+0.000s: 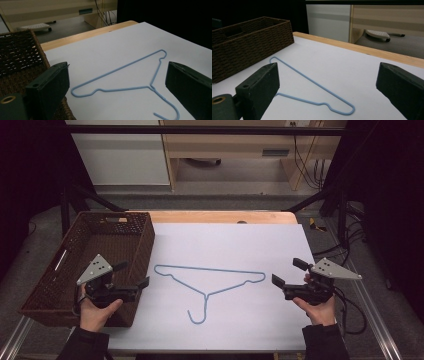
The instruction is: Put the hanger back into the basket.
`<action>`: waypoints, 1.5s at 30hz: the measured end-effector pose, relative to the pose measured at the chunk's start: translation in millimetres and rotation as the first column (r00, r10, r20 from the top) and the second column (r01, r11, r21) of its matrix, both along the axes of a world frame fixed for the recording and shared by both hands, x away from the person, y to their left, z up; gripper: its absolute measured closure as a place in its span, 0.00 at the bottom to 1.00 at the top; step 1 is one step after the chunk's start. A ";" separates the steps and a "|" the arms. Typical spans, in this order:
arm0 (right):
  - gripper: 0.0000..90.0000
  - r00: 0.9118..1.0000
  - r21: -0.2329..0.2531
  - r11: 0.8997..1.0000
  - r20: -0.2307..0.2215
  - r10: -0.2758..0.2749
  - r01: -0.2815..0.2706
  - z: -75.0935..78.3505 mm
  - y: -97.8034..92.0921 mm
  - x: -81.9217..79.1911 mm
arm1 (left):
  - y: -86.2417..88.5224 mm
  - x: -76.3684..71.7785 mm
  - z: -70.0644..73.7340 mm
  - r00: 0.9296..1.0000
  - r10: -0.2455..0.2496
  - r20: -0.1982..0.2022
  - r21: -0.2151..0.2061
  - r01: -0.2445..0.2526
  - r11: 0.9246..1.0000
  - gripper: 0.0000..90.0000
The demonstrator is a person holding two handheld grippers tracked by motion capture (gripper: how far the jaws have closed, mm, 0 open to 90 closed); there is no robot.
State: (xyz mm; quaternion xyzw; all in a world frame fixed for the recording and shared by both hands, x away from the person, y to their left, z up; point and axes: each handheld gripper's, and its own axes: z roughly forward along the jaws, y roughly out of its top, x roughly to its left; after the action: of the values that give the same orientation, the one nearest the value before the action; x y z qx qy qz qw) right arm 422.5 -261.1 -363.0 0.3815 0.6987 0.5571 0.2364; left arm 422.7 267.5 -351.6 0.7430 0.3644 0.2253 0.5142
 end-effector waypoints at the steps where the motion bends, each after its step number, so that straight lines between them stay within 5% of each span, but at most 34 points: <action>1: 0.06 1.000 -0.003 1.000 -0.002 0.000 0.000 0.1 0.1 -0.2 | 0.0 0.0 0.0 1.000 0.000 0.000 0.000 0.000 1.000 0.06; 16: 0.09 0.998 -0.083 0.995 -0.039 0.043 -0.046 0.5 22.2 2.6 | -9.7 -2.3 -2.0 1.000 -0.027 0.002 0.026 0.027 0.999 0.06; 23: 0.12 0.993 -0.125 0.987 -0.073 0.091 -0.099 -1.2 46.7 7.9 | -13.5 -2.9 -2.5 0.999 -0.035 0.000 0.033 0.035 0.999 0.06; 39: 0.28 0.971 -0.188 0.961 -0.166 0.171 -0.202 -11.7 117.5 36.2 | -15.6 -4.1 -2.7 0.999 -0.045 0.004 0.043 0.045 0.998 0.06; 45: 0.34 0.953 -0.216 0.941 -0.218 0.212 -0.259 -23.9 148.7 50.5 | -15.2 -3.6 -3.3 0.999 -0.044 0.003 0.040 0.044 0.998 0.06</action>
State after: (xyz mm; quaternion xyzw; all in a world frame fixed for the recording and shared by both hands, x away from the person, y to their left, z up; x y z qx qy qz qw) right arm 473.0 -112.3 -386.9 0.3148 0.8216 0.4529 0.1440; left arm 419.1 252.3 -354.9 0.7604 0.3423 0.2225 0.5051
